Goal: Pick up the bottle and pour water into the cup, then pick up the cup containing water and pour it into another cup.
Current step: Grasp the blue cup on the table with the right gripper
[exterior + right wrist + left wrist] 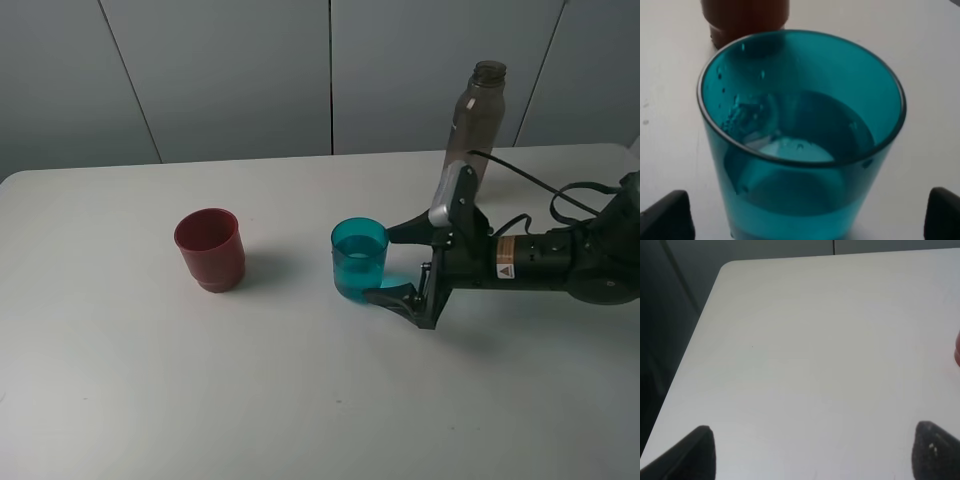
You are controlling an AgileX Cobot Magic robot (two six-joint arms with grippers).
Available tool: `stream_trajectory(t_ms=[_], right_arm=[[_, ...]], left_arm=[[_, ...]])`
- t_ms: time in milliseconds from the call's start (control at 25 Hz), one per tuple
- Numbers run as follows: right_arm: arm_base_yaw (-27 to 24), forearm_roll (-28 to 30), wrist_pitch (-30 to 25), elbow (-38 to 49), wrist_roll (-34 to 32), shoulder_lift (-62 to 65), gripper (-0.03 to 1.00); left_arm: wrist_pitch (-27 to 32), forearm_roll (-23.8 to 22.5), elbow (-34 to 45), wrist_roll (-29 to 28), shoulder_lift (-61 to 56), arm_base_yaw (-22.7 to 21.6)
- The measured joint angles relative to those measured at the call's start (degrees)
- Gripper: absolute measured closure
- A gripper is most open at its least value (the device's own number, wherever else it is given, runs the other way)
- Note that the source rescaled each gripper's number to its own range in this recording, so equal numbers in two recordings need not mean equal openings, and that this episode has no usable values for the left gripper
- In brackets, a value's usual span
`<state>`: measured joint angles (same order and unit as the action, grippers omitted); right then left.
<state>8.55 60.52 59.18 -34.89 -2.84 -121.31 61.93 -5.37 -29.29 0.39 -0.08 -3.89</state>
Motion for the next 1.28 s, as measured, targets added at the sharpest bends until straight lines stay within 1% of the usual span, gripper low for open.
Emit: stream_trajectory(t_ms=[480, 840, 1040, 1280], right_arm=[[1.6, 0.3, 0.9, -0.1, 0.6, 0.0, -0.03], [2.1, 0.2, 1.3, -3.3, 1.0, -0.1, -0.03], [2.1, 0.2, 1.3, -3.5, 1.0, -0.1, -0.03], [3.3, 1.0, 2.8, -3.5, -1.7, -0.1, -0.03]], left_arm=[[0.0, 0.0, 0.0, 0.0, 0.0, 0.0], [0.0, 0.0, 0.0, 0.0, 0.0, 0.0], [0.0, 0.0, 0.0, 0.0, 0.0, 0.0], [0.0, 0.0, 0.0, 0.0, 0.0, 0.0]])
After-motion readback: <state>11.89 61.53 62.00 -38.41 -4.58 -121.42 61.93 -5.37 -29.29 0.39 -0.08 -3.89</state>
